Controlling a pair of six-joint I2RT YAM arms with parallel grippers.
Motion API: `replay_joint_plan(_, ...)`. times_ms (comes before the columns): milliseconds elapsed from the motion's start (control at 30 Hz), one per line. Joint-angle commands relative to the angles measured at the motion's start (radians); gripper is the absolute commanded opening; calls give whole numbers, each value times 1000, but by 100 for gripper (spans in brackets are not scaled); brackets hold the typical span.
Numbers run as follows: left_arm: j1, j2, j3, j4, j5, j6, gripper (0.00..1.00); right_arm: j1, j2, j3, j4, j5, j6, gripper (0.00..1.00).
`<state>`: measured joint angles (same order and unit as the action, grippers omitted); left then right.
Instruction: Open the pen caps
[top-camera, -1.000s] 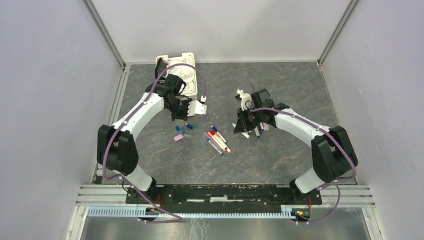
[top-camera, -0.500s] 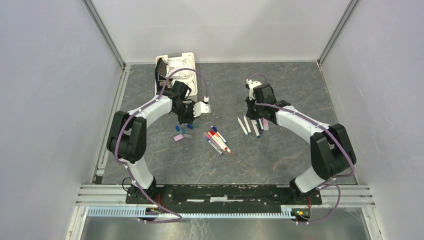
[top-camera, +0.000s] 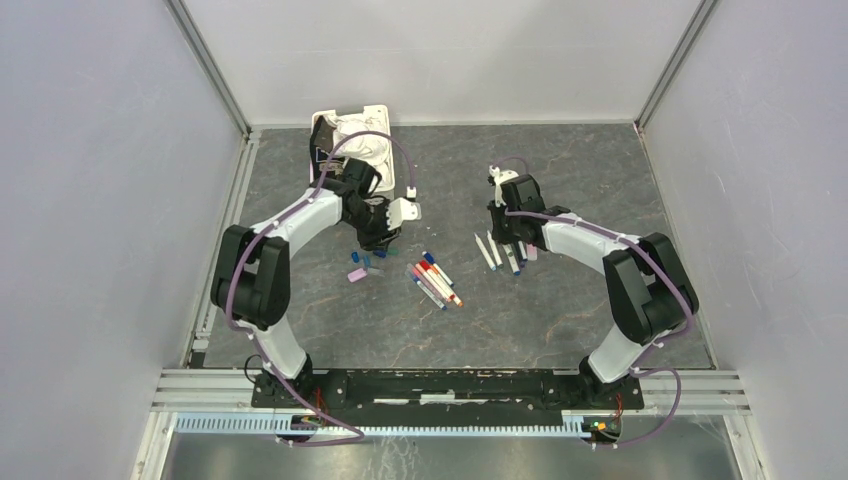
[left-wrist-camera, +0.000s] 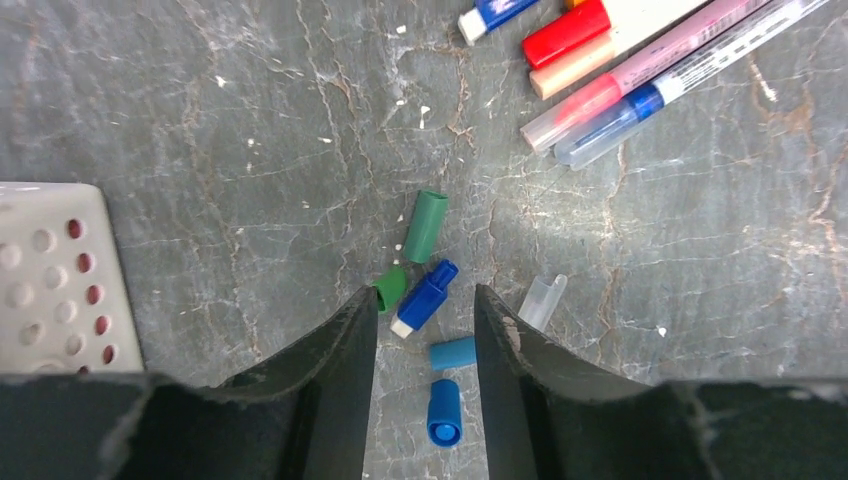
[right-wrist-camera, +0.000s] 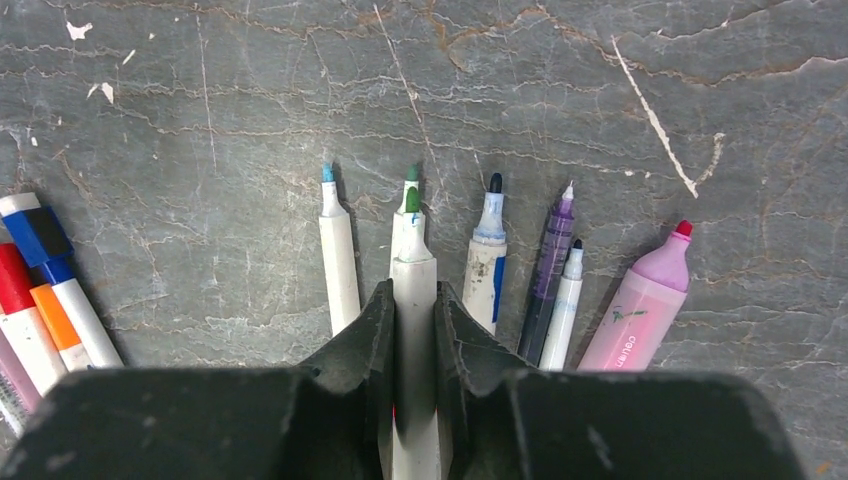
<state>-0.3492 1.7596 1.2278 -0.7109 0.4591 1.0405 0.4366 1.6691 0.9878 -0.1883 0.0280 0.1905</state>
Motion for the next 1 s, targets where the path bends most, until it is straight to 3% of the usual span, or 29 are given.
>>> replay_joint_plan(0,-3,-77,94,-59,66,-75,49,0,4,-31,76,13,8,19)
replay_joint_plan(333,42,-156,349,-175,83,-236,58,0,-17,-67,115,15,25,35)
replay_joint_plan(467,83,-249,333,-115,90,-284,63,7,-61,-78,121,30,21,38)
replay_joint_plan(533,96,-301,284,-3,44,-371,78,24,-89,-77,122,45,15,40)
replay_joint_plan(567,107,-326,246,57,26,-427,94,38,-105,-73,119,62,8,42)
replay_joint_plan(600,117,-346,230,110,6,-498,99,56,-118,-70,117,71,-3,45)
replay_joint_plan(700,163,-387,191,199,40,-639,100,134,-151,-38,94,71,-48,53)
replay_joint_plan(967,171,-300,261,33,73,-622,100,340,-124,-22,85,81,-64,55)
